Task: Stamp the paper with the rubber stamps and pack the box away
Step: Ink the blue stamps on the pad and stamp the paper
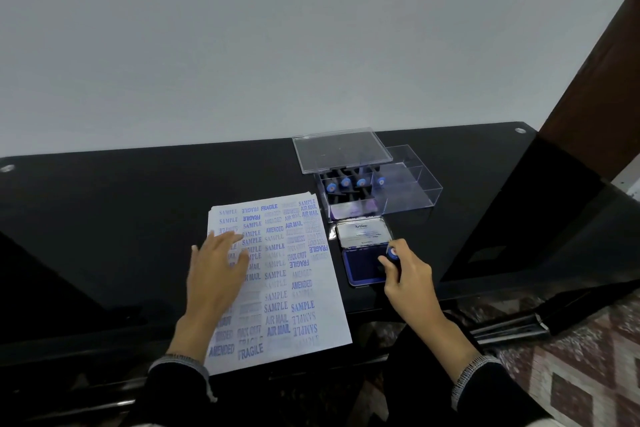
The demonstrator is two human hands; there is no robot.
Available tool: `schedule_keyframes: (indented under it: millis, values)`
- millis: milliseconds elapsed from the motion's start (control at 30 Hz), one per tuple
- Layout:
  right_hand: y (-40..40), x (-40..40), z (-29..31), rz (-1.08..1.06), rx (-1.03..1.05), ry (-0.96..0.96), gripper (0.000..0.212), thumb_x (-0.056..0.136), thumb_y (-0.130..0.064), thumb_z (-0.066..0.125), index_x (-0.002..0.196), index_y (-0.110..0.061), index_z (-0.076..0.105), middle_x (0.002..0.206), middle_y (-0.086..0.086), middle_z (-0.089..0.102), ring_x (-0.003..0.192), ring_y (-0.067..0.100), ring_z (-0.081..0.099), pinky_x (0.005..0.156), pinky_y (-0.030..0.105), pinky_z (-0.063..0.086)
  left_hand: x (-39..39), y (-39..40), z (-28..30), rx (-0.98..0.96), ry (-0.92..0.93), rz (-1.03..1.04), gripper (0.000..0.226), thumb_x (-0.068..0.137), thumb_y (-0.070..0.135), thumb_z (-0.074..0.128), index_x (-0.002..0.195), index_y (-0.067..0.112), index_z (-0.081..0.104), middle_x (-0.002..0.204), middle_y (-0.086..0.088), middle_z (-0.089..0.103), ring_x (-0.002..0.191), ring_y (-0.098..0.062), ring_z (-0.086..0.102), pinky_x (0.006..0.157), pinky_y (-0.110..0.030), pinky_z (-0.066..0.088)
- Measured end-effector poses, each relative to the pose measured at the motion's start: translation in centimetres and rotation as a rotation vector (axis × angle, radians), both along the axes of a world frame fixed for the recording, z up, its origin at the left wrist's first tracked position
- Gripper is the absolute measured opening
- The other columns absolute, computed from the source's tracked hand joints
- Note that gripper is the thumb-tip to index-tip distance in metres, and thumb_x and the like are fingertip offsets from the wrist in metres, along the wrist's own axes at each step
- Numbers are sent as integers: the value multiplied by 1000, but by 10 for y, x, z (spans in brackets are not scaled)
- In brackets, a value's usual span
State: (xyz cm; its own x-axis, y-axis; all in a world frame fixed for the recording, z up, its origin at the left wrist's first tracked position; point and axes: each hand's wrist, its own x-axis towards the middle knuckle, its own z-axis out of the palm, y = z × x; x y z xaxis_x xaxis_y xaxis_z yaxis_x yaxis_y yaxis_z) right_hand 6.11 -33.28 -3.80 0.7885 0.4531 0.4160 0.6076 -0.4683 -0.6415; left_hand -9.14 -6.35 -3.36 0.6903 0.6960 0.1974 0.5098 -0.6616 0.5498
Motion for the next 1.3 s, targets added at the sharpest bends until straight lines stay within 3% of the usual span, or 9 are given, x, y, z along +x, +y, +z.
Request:
schedule_keyframes:
  millis: [167, 367, 467, 533, 633, 733, 900, 1133, 1300]
  values:
    - [0, -4, -2, -15, 11, -29, 15, 85, 4, 60, 91, -6, 51, 73, -3, 54, 62, 5, 52, 57, 3, 35, -17, 12, -17, 18, 130, 22, 52, 97, 46, 44, 143, 23, 42, 154, 5, 33, 147, -17, 14, 120, -43, 1]
    - [0, -1, 7, 20, -14, 60, 15, 89, -2, 59, 90, -12, 47, 72, 3, 56, 63, 16, 57, 55, 18, 40, -18, 11, -21, 61, 125, 22, 53, 97, 47, 42, 144, 23, 40, 154, 5, 33, 146, -16, 17, 120, -41, 3]
    - [13, -9, 17, 8, 77, 134, 16, 90, -6, 59, 88, -16, 47, 71, 0, 56, 60, 10, 55, 53, 12, 39, -18, 12, -22, 72, 119, 28, 53, 96, 48, 42, 143, 23, 42, 153, 5, 34, 146, -17, 19, 120, -41, 5]
    - [31, -19, 25, 58, 117, 194, 13, 92, -8, 56, 91, -18, 48, 72, -2, 56, 60, 9, 53, 55, 10, 38, -17, 11, -21, 72, 109, 30, 52, 96, 48, 43, 143, 24, 42, 153, 6, 35, 146, -17, 20, 120, -41, 5]
    - [60, -28, 30, 199, 83, 318, 6, 98, -18, 46, 102, -22, 47, 87, 5, 63, 75, 19, 58, 63, 19, 42, -17, 12, -21, 74, 112, 32, 52, 96, 48, 43, 143, 25, 42, 153, 6, 34, 146, -16, 20, 119, -40, 4]
    - [75, -26, 31, 279, 48, 355, 6, 100, -19, 43, 104, -19, 47, 90, 7, 62, 79, 25, 58, 63, 16, 40, -17, 12, -22, 69, 113, 36, 52, 96, 49, 43, 143, 26, 41, 153, 7, 34, 146, -15, 19, 119, -40, 4]
    - [79, -22, 31, 307, -49, 275, 10, 98, -17, 48, 90, -22, 44, 71, -7, 51, 58, 5, 45, 57, 15, 37, -17, 13, -23, 79, 101, 41, 51, 96, 49, 43, 142, 27, 42, 152, 7, 35, 145, -15, 20, 120, -41, 5]
    - [79, -27, 30, 309, -67, 223, 9, 97, -16, 51, 104, -11, 54, 73, -13, 53, 65, -7, 53, 56, 9, 39, -17, 12, -24, 87, 93, 47, 51, 96, 49, 44, 141, 26, 43, 152, 7, 36, 145, -16, 21, 120, -41, 5]
    - [79, -28, 24, 292, -98, 208, 12, 96, -18, 52, 105, -10, 54, 71, -9, 53, 60, 1, 53, 54, 12, 38, -17, 13, -24, 84, 91, 48, 52, 95, 49, 44, 142, 26, 43, 152, 8, 36, 145, -15, 21, 120, -40, 5]
